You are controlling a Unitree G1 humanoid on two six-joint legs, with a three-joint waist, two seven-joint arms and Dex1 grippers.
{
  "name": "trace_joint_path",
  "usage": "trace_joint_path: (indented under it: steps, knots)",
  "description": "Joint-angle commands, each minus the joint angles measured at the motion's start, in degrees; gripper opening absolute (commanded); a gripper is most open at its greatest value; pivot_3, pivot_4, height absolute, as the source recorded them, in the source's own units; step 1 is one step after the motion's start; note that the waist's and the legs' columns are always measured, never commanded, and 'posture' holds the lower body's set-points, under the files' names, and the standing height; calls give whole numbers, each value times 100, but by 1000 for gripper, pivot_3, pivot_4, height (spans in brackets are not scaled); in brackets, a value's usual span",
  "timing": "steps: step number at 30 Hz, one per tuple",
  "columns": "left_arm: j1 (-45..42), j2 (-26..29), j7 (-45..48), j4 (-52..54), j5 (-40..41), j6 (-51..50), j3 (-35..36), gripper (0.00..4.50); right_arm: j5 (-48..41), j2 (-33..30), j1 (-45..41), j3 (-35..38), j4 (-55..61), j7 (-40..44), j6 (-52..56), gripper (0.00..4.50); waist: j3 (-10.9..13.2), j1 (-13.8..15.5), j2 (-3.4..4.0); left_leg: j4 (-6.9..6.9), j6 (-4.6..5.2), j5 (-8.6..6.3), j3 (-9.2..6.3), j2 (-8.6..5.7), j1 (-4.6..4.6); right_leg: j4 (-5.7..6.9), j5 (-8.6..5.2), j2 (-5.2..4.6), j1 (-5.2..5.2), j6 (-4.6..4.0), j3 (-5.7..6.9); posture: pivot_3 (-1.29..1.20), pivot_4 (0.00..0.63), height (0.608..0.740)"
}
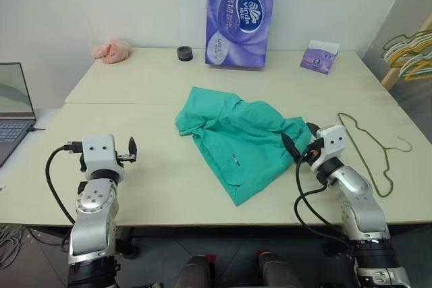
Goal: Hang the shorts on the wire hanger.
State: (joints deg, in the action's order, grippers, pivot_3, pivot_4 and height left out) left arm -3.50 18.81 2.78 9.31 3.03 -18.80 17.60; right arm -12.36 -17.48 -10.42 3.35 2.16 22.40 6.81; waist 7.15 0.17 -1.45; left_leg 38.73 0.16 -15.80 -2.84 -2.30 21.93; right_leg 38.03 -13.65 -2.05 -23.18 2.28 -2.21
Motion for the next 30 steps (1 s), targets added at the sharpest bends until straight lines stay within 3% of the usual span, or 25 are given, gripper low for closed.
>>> trace_joint_path:
  steps: [1, 23, 30]
  knots:
    - [12, 93, 112, 374, -53, 187, -80, 4500, 39, 24, -79, 69, 115, -50, -134, 4476, 0, 0, 0, 0, 0, 0, 0, 0, 0, 0, 0, 0, 0, 0, 0, 46, 77, 740]
    - [-112, 166, 153, 391, -162, 355, -199, 4500, 136, -73, -152, 38, 12, 190, -316, 4476, -1, -7, 1, 0, 0, 0, 0, 1, -2, 0, 0, 3, 0, -1, 0, 31, 77, 740]
    - [-187, 108, 1025, 469, 441, 533, -513, 4500, 166, -63, -31, 15, 151, 258, -435, 4476, -2, -18, 2, 0, 0, 0, 3, 1, -2, 0, 0, 2, 0, -1, -1, -19, 80, 740]
